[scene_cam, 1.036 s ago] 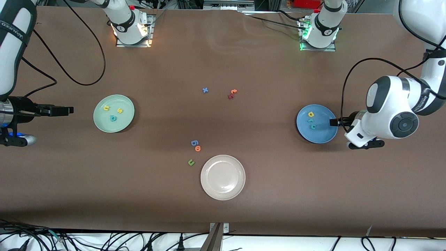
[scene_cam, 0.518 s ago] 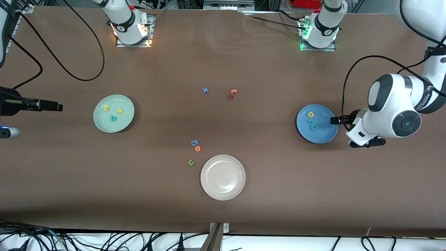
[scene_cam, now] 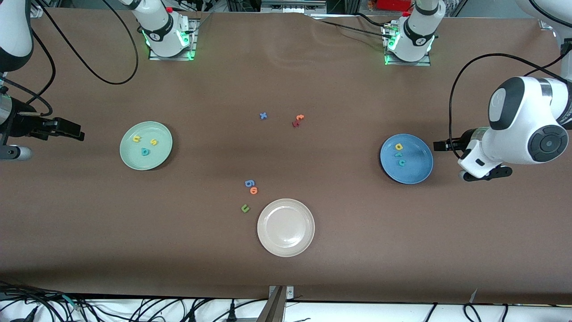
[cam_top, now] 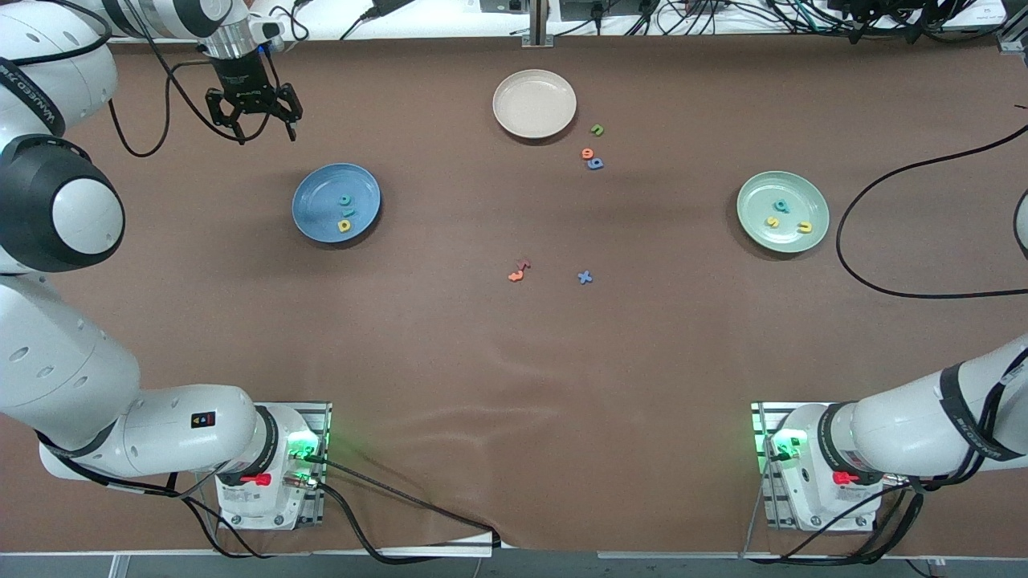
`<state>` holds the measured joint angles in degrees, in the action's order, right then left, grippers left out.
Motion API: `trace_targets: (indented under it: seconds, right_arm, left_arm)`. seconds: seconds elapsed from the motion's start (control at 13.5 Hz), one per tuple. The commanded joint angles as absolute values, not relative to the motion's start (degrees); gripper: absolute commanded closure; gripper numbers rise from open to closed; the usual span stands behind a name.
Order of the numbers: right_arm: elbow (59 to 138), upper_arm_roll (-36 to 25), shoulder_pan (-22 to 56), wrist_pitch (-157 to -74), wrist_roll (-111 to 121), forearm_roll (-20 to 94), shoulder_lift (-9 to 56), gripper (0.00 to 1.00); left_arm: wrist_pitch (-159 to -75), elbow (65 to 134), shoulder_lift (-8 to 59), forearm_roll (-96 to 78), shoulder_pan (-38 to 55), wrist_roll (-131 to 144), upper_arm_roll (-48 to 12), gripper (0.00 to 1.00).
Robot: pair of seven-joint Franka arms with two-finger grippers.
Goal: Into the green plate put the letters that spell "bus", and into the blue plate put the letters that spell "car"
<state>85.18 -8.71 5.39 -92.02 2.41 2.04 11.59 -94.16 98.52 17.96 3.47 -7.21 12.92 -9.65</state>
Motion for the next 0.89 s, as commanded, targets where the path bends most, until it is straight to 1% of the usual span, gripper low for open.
trace_targets:
  seconds: [0.0,0.15,0.44,0.52,0.67,0.81]
  right_arm:
    - [87.0,-7.7,4.9,-93.9,1.1,1.1,10.1,0.00]
    - [86.4,-7.6,4.9,-94.7,1.1,1.2,10.1,0.00]
    - [85.4,-7.6,4.9,-94.7,1.1,1.2,9.9,0.00]
    - [85.4,-7.6,4.9,-94.7,1.1,1.4,9.8,0.00]
    - [85.4,-7.6,4.9,-94.6,1.0,1.7,9.8,0.00]
    - [85.4,-6.7,5.0,-93.8,-2.5,1.5,9.6,0.00]
  left_arm:
    - [-93.6,101.1,14.5,2.1,-6.3,12.0,-8.2,0.00]
    - [-93.7,103.5,12.0,2.1,-6.0,12.0,-7.8,0.00]
    - [-92.6,102.6,9.1,1.5,-3.8,12.0,-6.9,0.00]
    - [-91.2,101.5,8.1,-0.6,-3.7,12.0,-6.3,0.00]
    - [-85.3,97.9,6.4,-1.2,-1.9,11.0,-3.6,0.00]
    - [-77.7,91.4,5.9,-1.4,-2.5,7.4,-3.3,0.00]
